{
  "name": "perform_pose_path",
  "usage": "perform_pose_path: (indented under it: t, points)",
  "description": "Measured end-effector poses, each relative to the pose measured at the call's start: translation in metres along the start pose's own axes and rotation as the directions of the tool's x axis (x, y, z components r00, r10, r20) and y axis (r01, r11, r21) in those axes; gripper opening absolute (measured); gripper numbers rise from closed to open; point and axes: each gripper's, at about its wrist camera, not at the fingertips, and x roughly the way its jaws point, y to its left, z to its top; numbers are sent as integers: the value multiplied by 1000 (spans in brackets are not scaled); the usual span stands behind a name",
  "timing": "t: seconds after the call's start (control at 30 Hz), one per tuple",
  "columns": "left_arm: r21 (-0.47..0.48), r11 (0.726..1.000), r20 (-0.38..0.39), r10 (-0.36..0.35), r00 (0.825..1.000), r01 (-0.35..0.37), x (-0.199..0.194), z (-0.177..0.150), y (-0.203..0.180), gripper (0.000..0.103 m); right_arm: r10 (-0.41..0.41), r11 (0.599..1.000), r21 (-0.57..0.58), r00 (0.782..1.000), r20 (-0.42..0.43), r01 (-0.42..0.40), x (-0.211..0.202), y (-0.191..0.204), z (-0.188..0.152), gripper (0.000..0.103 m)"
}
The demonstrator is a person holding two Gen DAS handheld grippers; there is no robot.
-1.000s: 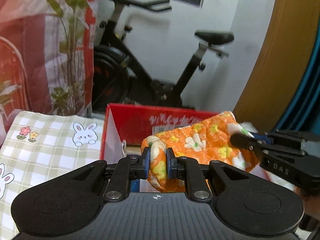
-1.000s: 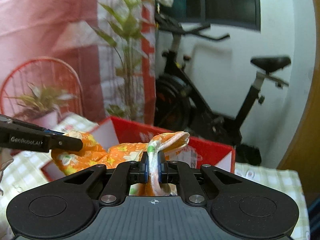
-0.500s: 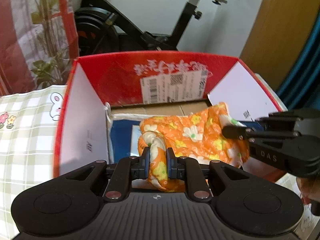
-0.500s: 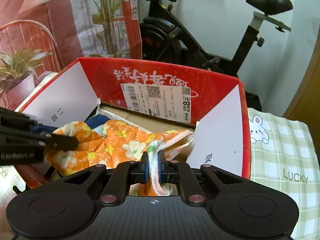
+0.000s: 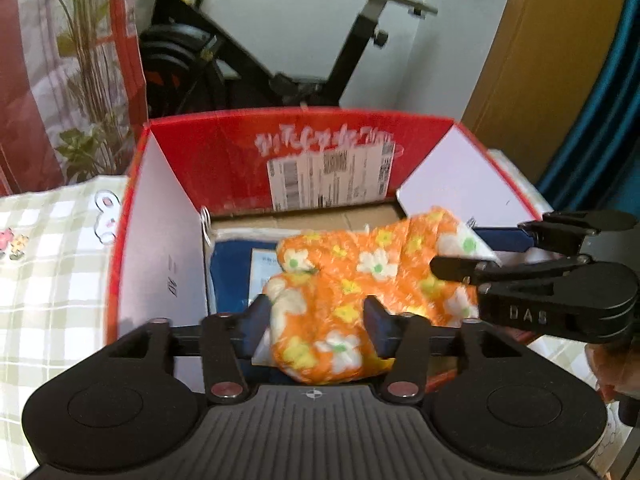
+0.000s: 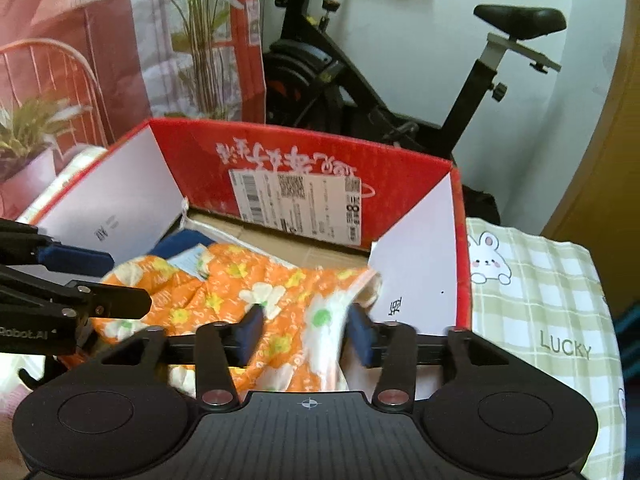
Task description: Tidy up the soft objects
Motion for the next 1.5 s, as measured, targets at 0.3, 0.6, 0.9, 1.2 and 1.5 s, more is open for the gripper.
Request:
perform_pose_path:
  t: [0.3,0.6,0.9,1.2,1.5]
  points:
    - [-3,1000,168,15,986,-15,-56,-11,2,92,3,1000,26,992,122,-6,-50,6,-5,103]
    - [-34,999,229,6,973,2,-98,-42,11,95,-40,990,141,959,282,-1,-101,7,-36,103]
    - [-23,1000,184,25,983,-21,-117,-89,12,95,22,990,128,948,317,-66,-129,25,-75,103]
    - [-54,996,146,76,986,-68,-121,-127,12,95,64,990,107,961,269,-96,-129,51,-127,103]
    - [-61,996,117,68,991,-61,-124,-158,6,95,99,988,94,974,202,-120,-135,61,-171,103]
